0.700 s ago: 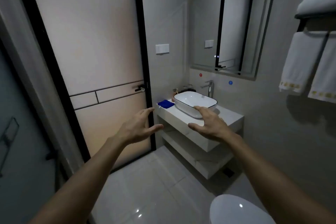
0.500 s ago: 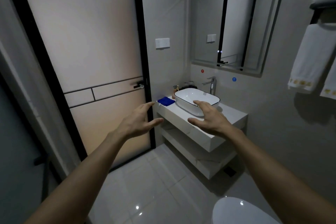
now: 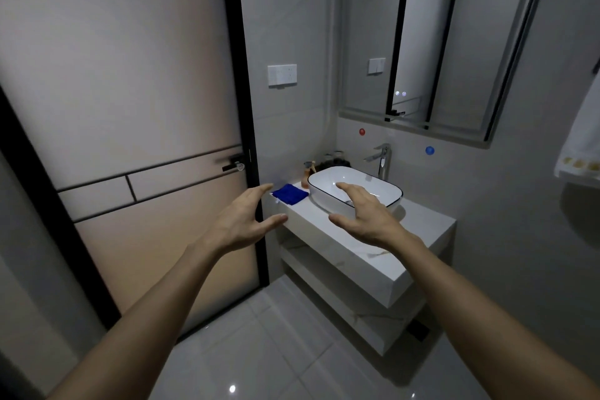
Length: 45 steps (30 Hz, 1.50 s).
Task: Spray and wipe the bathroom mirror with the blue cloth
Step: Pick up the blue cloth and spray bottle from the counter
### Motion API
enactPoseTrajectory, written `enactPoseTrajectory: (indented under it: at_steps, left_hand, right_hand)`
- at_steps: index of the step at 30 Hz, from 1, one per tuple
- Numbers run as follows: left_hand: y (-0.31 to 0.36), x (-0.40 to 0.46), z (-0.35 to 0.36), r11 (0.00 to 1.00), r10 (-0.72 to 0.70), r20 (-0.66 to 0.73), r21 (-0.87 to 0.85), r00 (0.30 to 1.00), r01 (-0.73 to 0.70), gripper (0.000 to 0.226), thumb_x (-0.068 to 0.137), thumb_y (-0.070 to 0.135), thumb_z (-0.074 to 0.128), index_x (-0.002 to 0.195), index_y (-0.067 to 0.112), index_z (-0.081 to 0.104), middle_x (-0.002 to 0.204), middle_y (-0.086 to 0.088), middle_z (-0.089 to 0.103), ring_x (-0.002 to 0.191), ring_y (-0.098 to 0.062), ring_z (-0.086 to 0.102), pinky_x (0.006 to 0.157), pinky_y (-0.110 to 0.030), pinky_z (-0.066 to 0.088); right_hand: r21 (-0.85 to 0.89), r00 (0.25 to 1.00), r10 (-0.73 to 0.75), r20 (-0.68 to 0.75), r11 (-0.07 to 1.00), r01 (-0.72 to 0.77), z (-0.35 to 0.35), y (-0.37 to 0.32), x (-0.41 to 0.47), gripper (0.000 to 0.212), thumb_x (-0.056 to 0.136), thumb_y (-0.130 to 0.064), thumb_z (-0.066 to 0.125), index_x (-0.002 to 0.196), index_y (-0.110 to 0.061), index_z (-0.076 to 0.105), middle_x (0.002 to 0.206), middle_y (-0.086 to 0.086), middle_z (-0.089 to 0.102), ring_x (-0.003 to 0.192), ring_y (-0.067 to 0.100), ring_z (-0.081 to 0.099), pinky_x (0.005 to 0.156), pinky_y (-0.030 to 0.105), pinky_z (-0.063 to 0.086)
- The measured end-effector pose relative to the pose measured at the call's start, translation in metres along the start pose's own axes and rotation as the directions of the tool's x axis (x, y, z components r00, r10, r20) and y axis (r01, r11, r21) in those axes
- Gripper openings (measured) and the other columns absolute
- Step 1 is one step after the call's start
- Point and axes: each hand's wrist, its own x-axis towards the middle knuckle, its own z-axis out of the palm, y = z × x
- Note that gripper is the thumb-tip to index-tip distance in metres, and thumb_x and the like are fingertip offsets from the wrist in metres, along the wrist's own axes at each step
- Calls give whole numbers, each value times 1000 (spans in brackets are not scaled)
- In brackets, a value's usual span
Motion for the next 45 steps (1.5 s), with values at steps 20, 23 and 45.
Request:
enactPoseTrajectory:
  at_steps: [20,23,45]
  left_hand:
    - [-136,261,75,985,-117,1,-129,993,116,71,90,42,63,150,19,33,154,-4,38,135,-21,43,109,-43,41]
    - [-158,292,82,977,-151,-4,-154,989,148,71,90,43,63,150,20,34,153,-4,39,133,-21,45,106,-43,43]
    - [-324,513,186,923,-165,85,-337,983,184,46,95,28,60,138,15,49,136,-1,55,113,-12,56,95,-30,49]
  right_hand:
    - [160,1000,23,8,987,-24,93,88,285,57,97,-35,57,148,-28,33,157,-2,33,140,19,36,106,37,39]
    - [185,1000,6,23,983,-11,103,93,326,48,97,-30,58,141,-26,40,152,-1,39,133,17,41,94,23,35]
    - [208,980,117,164,966,-150,229,163,548,41,97,-28,58,137,-23,49,138,-1,51,115,11,51,91,21,36]
